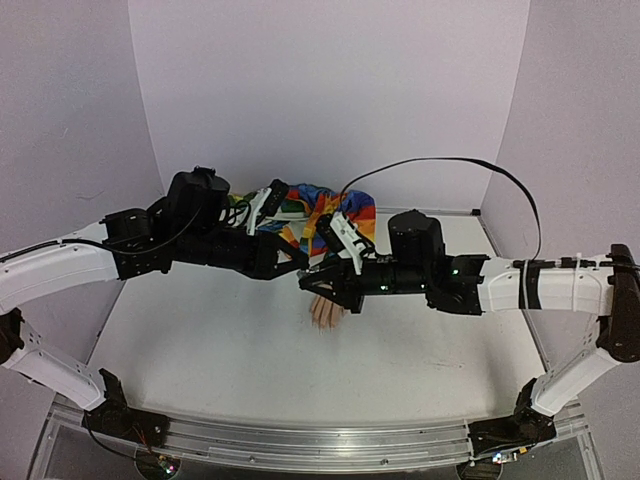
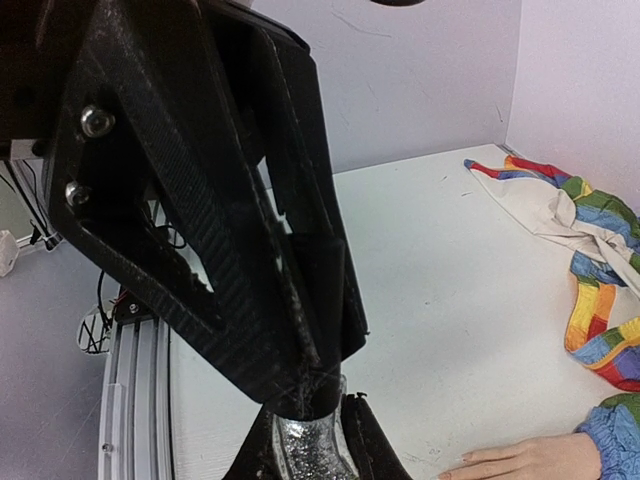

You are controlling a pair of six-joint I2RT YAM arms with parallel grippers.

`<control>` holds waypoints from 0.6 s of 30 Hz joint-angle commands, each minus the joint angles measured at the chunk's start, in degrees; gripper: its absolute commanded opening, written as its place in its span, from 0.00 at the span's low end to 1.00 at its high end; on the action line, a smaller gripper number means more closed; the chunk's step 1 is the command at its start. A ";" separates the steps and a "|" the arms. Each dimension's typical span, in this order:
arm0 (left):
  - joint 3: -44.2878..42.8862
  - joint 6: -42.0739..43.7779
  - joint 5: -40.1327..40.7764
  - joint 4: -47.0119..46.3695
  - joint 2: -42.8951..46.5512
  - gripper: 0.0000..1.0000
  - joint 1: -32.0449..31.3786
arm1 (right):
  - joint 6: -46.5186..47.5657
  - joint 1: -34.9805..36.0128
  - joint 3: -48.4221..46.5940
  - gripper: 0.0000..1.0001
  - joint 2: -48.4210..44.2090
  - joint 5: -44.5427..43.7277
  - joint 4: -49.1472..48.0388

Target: Paint the nails

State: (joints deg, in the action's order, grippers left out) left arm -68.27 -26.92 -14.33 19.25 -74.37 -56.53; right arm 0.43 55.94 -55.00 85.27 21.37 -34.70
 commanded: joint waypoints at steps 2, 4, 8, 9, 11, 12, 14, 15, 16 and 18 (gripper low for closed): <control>-2.93 -1.63 2.92 -1.93 3.01 0.00 0.37 | 0.01 -0.06 -1.38 0.00 0.50 -5.31 -2.27; -2.83 -2.63 3.32 -1.93 3.04 0.00 0.37 | 0.01 -0.04 -1.27 0.00 0.60 -7.54 -2.64; -2.75 -4.70 4.43 -2.01 2.85 0.00 0.35 | -1.60 0.29 -0.98 0.00 0.75 -11.23 -4.15; -2.75 -5.18 4.93 -1.94 2.71 0.00 0.37 | -1.69 0.63 -1.05 0.00 0.89 -12.48 -4.31; -2.66 -6.83 6.22 -1.93 2.56 0.00 0.37 | -1.28 1.39 -0.94 0.00 1.10 -15.06 -4.77; -2.68 -7.93 6.82 -1.85 2.50 0.00 0.37 | -1.03 1.83 -0.94 0.00 1.23 -16.63 -5.00; -2.68 -10.44 8.36 -1.76 2.35 0.00 0.37 | -0.95 2.56 -0.94 0.00 1.62 -19.72 -5.46; -2.70 -12.02 9.36 -1.55 2.12 0.00 0.37 | -0.94 2.90 -0.86 0.00 1.77 -21.09 -5.92; -2.78 -13.35 9.96 -1.33 1.74 0.00 0.37 | -0.95 3.47 -0.69 0.00 1.88 -23.41 -6.48; -3.13 -15.61 10.11 -0.93 0.65 0.00 0.35 | -0.92 4.40 -0.27 0.00 2.20 -27.05 -8.01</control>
State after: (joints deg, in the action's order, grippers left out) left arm -68.27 -36.12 -7.90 19.07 -74.22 -56.58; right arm 0.03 59.61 -55.00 86.96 5.98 -38.89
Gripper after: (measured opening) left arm 0.144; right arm 0.163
